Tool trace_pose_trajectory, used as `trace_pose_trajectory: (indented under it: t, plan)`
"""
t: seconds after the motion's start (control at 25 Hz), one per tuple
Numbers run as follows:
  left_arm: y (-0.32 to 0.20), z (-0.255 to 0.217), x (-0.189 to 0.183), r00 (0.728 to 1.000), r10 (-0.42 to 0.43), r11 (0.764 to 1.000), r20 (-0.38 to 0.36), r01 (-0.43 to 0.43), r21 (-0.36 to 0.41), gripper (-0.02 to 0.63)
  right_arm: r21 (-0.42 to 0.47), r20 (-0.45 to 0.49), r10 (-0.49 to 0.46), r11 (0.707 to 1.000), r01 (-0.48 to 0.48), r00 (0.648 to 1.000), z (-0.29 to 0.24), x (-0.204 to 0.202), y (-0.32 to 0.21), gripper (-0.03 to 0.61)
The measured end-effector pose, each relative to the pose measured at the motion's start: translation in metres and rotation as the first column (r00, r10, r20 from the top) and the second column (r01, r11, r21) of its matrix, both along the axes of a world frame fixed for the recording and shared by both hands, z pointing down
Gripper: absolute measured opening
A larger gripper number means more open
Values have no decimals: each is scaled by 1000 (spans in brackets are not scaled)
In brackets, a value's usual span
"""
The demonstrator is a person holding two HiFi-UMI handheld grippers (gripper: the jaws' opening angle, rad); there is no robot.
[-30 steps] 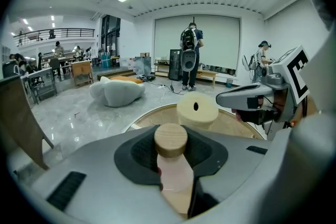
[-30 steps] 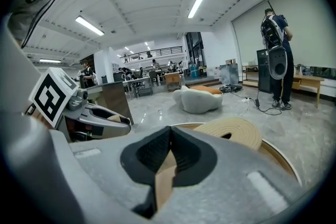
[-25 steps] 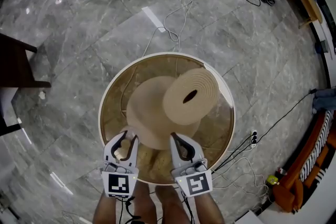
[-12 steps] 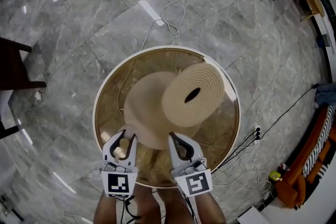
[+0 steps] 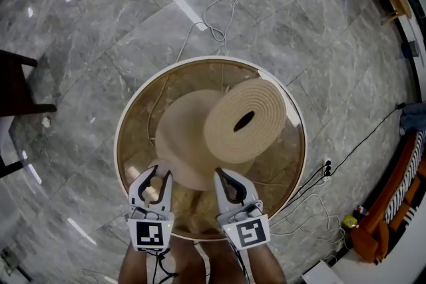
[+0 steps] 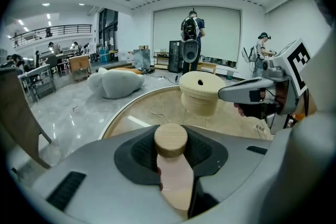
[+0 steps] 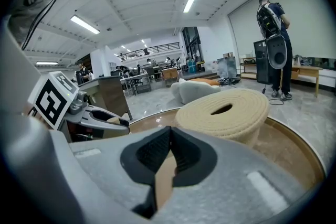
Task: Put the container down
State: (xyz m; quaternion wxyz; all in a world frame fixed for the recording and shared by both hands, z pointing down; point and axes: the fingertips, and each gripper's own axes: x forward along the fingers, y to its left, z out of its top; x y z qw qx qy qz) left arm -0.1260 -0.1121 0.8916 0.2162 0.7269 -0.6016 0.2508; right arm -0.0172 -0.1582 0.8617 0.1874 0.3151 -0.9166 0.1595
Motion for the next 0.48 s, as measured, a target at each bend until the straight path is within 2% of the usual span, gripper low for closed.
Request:
trace_pose_trajectory:
  t: [0.16,0.48]
  plan:
    - [-2,-1,4,999,-43,999,-29,43,-1,127,2,4,1,1000,-1,1000,3,3,2,2]
    - [-5,0,5,999,-33,999,-3,33,24,127,-3,2,4,1000,-4,1000,6,3,5,2]
